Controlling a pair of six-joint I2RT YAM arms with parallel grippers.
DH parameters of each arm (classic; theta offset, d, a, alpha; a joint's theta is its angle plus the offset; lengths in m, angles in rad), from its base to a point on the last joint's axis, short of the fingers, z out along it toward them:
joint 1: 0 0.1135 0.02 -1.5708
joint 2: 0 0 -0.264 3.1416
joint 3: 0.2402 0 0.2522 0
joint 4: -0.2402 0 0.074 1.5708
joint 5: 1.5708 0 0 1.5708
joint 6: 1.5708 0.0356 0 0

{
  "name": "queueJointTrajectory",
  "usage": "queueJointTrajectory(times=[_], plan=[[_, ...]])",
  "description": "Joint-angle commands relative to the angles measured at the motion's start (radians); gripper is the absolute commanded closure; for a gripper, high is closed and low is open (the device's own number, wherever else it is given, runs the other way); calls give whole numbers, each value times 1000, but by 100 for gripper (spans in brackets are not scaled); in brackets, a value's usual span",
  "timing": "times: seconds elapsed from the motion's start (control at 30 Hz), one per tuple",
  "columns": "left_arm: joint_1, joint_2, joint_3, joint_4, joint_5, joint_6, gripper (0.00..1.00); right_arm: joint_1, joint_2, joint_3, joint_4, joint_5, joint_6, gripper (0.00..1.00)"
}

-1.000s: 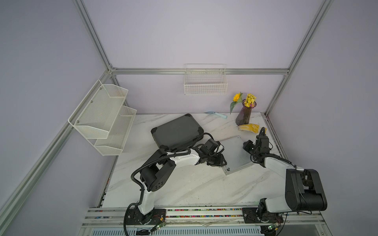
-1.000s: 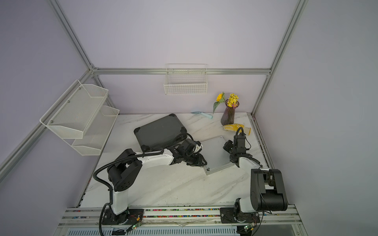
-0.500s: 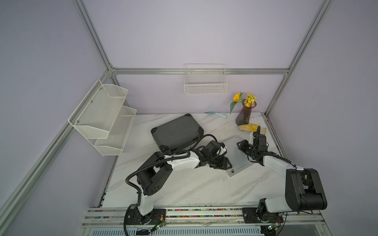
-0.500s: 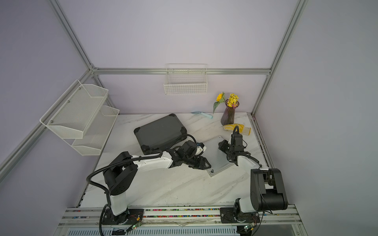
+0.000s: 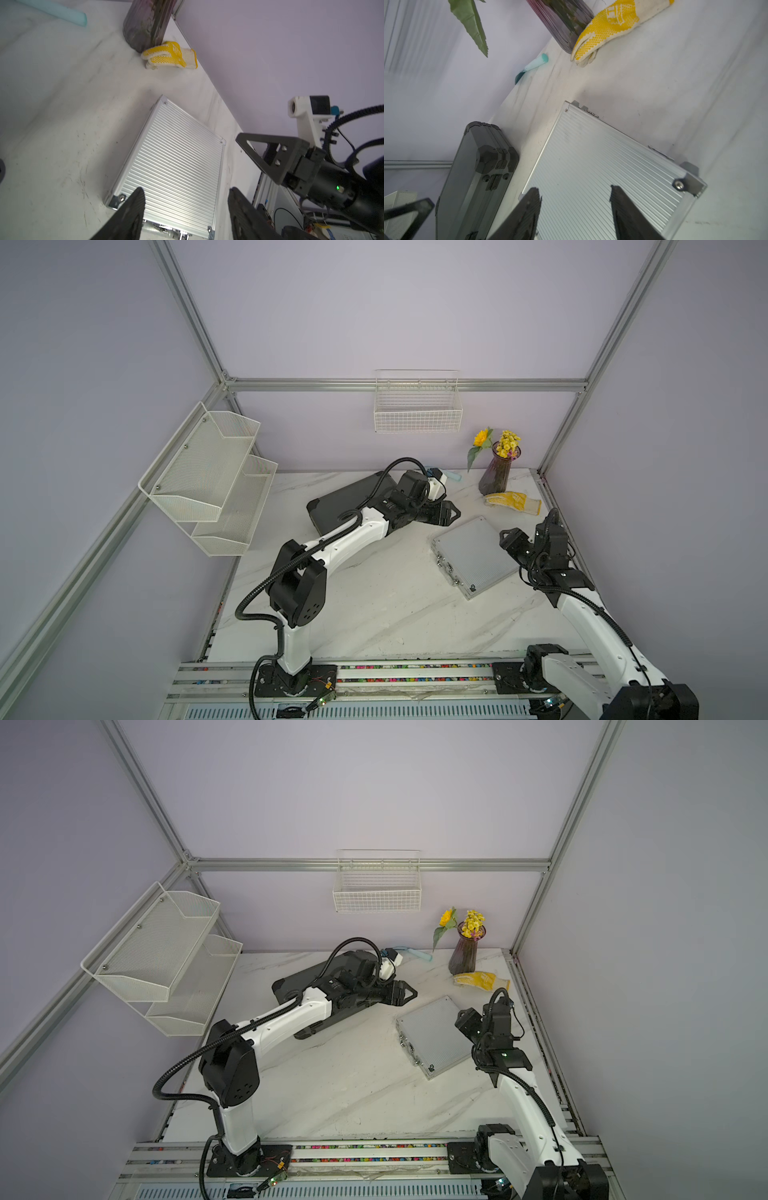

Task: Open the poker set cases
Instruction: Adjust the poker set case at the center of the board.

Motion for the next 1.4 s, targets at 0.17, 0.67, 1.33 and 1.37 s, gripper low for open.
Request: queueJointTrajectory(times=[0.17, 0.67, 1.33, 1.37], plan=[[26, 254, 188, -66, 13, 34, 35, 5, -42, -64, -165, -15, 61, 42], [30, 348, 159, -72, 105, 7, 38, 5, 17, -146, -91, -62, 73, 47], [-28, 243, -69, -67, 124, -12, 43, 5, 300, -41, 92, -183, -44, 56], [-31, 232, -83, -65, 123, -15, 43, 5, 314, -34, 101, -190, -42, 56]])
